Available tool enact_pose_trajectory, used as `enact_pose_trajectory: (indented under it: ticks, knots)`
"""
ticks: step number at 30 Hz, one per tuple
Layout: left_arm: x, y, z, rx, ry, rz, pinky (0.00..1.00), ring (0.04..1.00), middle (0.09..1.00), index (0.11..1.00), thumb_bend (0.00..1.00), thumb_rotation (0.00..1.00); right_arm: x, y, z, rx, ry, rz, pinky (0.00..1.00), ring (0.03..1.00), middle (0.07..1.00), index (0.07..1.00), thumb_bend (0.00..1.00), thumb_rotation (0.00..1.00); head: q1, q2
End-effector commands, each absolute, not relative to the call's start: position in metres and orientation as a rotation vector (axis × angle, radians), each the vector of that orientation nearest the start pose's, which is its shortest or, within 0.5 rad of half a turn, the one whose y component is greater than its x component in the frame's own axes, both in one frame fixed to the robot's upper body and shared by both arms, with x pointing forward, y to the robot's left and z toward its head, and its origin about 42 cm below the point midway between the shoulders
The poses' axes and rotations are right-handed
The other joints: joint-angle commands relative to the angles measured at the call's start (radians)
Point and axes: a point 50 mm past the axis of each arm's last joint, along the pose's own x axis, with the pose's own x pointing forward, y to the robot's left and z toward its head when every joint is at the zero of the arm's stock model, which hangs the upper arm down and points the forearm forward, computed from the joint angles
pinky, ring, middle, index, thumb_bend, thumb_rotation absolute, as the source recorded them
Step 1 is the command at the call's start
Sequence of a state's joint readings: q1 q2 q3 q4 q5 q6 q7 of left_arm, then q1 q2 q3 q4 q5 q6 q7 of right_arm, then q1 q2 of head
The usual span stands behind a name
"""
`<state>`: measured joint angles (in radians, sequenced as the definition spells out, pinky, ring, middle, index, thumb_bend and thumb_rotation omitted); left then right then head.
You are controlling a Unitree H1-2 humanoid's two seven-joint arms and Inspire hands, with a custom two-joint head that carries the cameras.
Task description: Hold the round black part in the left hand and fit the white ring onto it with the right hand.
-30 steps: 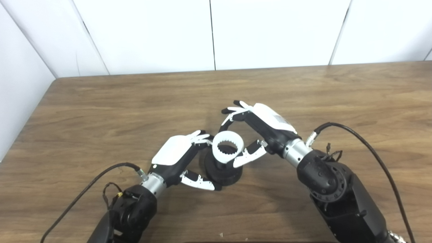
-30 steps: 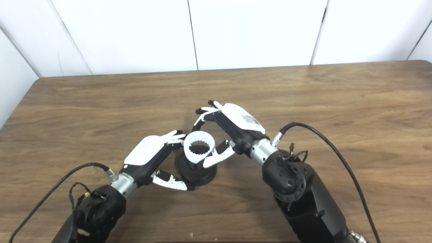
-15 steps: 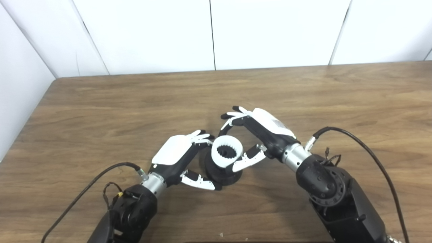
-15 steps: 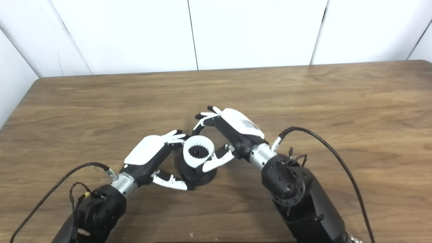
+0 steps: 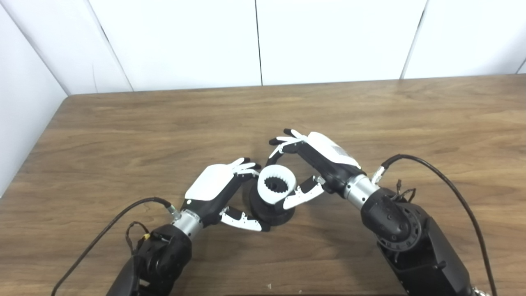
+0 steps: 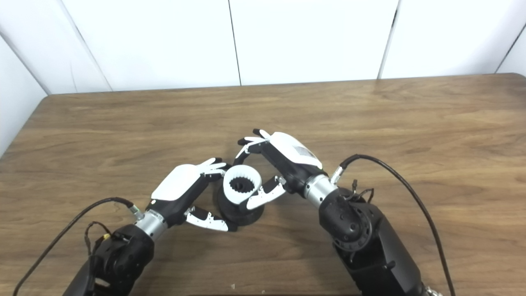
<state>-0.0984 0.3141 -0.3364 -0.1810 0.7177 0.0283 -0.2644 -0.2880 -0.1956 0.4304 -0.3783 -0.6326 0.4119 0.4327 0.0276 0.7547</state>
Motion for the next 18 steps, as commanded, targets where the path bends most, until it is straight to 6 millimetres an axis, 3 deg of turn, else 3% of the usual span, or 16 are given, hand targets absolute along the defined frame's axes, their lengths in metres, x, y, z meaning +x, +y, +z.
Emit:
enact_pose_trajectory:
  ticks: [1,18]
  knots:
    - [0.2931,0.1936,0.1494,1.060,-0.206,-0.528,0.89,0.960,0.891,0.621,0.71,0.44,0.3146,-0.1252,0.2401,-0.871,-0.269,0.555,1.00,1.000,0.884,0.486,0.52,0.15,0.000,0.001]
    - [0.2919,0.1900,0.1500,1.056,-0.217,-0.526,0.90,0.955,0.891,0.611,0.71,0.43,0.3188,-0.1206,0.2399,-0.872,-0.277,0.559,1.00,1.000,0.885,0.486,0.52,0.15,0.003,0.001]
